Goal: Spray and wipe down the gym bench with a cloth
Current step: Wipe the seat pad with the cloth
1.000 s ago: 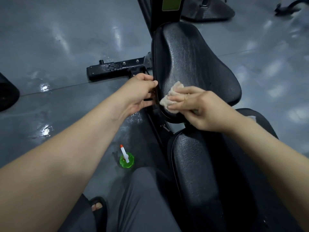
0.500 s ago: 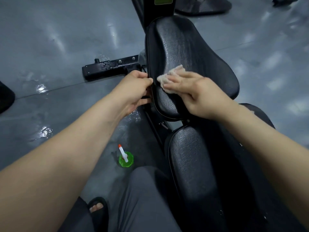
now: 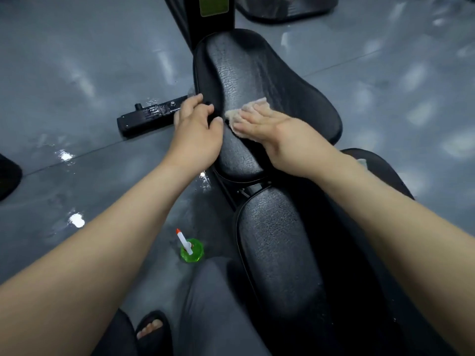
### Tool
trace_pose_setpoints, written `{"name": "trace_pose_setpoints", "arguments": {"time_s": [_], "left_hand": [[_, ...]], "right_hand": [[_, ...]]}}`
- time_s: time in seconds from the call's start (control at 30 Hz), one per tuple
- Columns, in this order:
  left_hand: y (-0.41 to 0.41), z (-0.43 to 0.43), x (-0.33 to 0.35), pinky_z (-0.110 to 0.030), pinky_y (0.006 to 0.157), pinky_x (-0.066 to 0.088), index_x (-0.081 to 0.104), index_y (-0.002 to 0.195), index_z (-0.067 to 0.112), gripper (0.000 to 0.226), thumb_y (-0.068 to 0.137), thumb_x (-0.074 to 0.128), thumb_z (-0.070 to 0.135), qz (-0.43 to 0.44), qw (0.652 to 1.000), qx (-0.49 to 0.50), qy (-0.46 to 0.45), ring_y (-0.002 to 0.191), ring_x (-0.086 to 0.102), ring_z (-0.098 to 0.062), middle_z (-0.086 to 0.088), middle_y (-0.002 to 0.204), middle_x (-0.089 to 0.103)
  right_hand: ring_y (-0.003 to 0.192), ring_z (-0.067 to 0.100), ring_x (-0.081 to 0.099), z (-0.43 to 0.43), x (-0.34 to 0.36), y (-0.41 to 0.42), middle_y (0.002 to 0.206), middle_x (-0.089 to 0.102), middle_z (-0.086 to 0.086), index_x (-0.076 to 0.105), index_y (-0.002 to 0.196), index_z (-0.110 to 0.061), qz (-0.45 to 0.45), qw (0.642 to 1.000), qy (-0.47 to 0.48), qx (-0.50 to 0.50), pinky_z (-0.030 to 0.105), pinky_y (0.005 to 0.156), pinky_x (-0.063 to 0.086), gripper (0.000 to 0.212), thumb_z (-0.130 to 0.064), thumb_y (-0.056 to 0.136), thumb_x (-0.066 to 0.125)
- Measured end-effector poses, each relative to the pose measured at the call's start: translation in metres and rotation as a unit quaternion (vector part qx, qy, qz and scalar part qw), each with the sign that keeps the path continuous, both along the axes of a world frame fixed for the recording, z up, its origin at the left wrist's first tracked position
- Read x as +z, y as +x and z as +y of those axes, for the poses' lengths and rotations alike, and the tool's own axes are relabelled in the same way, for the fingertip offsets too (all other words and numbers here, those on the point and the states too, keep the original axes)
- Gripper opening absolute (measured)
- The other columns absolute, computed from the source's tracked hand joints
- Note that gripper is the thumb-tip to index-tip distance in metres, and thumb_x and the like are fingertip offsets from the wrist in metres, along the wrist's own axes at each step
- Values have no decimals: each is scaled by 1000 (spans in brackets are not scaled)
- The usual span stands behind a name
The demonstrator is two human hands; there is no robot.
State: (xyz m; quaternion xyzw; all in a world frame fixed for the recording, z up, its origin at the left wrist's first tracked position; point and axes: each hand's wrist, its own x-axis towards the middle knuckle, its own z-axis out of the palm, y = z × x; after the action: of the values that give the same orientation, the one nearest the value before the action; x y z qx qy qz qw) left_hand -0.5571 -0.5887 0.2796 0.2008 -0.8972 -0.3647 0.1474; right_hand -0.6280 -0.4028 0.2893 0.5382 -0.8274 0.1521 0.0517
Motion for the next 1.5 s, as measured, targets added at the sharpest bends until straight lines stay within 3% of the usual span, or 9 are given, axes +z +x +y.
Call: {"name": "trace_pose_setpoints", "arguments": {"time_s": [0.2, 0.33, 0.5, 0.73, 0.93, 1.03, 1.13, 1.3, 1.5], "left_hand": [[-7, 12, 5, -29, 118, 17, 38, 148, 3, 57, 102, 54, 33, -29, 999, -5, -38, 145, 27, -28, -10, 154, 36], [-8, 16, 5, -33, 116, 17, 34, 148, 0, 56, 103, 53, 28, -52, 995, -15, -86, 140, 29, -35, -17, 151, 36], [-11, 20, 6, -42, 115, 24, 35, 144, 0, 52, 104, 50, 28, -88, 989, 0, -116, 139, 29, -38, -19, 151, 34], [-14, 23, 2, -45, 116, 24, 31, 148, -3, 56, 104, 48, 26, -97, 987, 6, -129, 140, 29, -39, -20, 152, 33], [-12, 23, 0, -46, 118, 24, 28, 151, -1, 59, 104, 47, 28, -89, 988, 7, -125, 143, 26, -38, -18, 155, 31], [-12, 24, 0, -46, 117, 25, 30, 149, 0, 56, 104, 47, 29, -91, 988, 7, -123, 142, 27, -38, -17, 154, 31], [-12, 26, 0, -48, 117, 26, 30, 148, 0, 54, 104, 46, 28, -92, 989, 13, -117, 141, 26, -38, -17, 154, 30], [-12, 24, 0, -46, 117, 24, 28, 150, 1, 57, 104, 47, 29, -87, 989, 10, -117, 143, 25, -37, -16, 155, 31], [-11, 21, 1, -39, 114, 23, 36, 142, 4, 47, 104, 48, 28, -81, 990, 2, -117, 140, 30, -36, -15, 150, 36]], "right_hand": [[136, 22, 47, 47, 7, -48, 153, 48, -6, 54, 142, -20, -6, 990, -14, -140, 20, 110, 31, 36, -16, 108, 43], [139, 31, 45, 27, 2, -22, 158, 41, -2, 50, 141, -23, 12, 990, 8, -141, 47, 112, 42, 64, -4, 81, 36], [145, 30, 39, 28, -2, 1, 154, 47, 8, 52, 146, -11, -19, 998, -28, -44, 40, 122, 26, 64, 9, 86, 46], [139, 31, 43, 51, 6, -34, 159, 40, -1, 52, 141, -15, -19, 985, 12, -171, 36, 115, 33, 58, 5, 87, 46], [142, 24, 46, 42, -8, -6, 150, 53, 2, 60, 140, -12, -20, 999, -37, 12, 38, 121, 31, 47, -2, 97, 45], [127, 16, 59, 62, -4, -18, 135, 66, -8, 69, 128, -17, 5, 995, -90, -33, 40, 108, 42, 28, -21, 107, 51], [95, 28, 64, 71, -6, -11, 102, 66, -5, 71, 115, -17, 17, 987, -122, -98, 45, 87, 47, 25, -27, 106, 50], [102, 20, 54, 42, 0, 21, 111, 67, 8, 66, 128, -9, -81, 992, -96, 27, 26, 98, 38, 38, -14, 90, 68], [101, 26, 55, 50, -4, 14, 106, 64, -3, 76, 92, -19, -33, 993, -22, 107, 42, 88, 48, 8, -15, 85, 75]]}}
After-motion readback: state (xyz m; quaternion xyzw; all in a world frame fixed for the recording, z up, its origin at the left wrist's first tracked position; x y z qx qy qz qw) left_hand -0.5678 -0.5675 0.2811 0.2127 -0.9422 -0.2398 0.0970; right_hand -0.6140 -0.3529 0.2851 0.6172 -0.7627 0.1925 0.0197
